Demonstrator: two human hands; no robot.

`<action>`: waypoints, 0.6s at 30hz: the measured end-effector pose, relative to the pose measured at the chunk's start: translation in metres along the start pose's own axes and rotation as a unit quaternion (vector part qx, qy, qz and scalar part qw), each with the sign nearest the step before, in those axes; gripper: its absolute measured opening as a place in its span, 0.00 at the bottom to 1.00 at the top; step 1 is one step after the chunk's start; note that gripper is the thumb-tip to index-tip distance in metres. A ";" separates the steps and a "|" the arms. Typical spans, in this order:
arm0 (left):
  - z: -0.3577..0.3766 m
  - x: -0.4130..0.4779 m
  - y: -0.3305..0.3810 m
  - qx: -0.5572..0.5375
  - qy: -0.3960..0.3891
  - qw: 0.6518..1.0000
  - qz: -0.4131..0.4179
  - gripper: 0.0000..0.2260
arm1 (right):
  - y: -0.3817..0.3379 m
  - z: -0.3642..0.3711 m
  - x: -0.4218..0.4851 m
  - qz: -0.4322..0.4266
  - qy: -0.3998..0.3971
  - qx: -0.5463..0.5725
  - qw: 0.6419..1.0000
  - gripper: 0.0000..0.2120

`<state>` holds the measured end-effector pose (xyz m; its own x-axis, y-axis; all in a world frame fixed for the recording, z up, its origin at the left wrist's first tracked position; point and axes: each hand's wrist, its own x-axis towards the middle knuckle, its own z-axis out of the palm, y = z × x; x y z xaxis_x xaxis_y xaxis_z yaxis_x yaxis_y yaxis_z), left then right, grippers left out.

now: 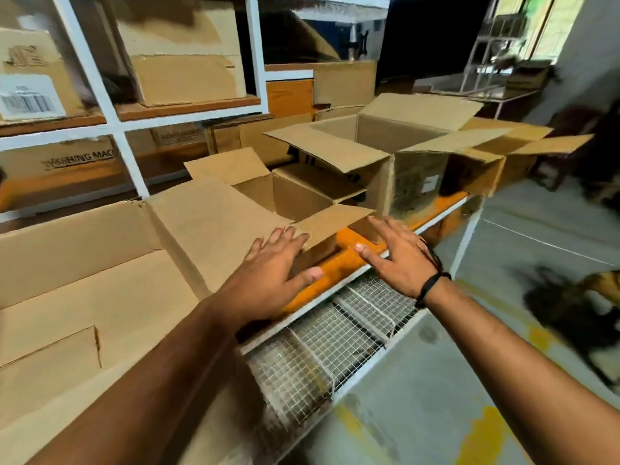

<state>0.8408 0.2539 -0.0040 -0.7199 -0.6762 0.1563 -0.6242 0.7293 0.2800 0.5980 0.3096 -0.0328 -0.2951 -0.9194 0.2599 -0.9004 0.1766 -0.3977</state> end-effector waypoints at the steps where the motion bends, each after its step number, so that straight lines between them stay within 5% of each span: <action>1: 0.006 0.012 0.015 -0.003 -0.005 1.000 0.008 0.31 | 0.020 -0.009 -0.003 0.011 0.003 -0.004 1.000 0.40; 18: 0.095 0.176 0.164 -0.033 -0.028 0.997 0.059 0.36 | 0.229 -0.089 -0.004 0.087 0.032 -0.004 0.996 0.38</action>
<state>0.5833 0.2646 -0.0210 -0.8042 -0.5780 0.1385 -0.5142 0.7934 0.3258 0.3646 0.3850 -0.0465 -0.4659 -0.8505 0.2440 -0.8363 0.3332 -0.4353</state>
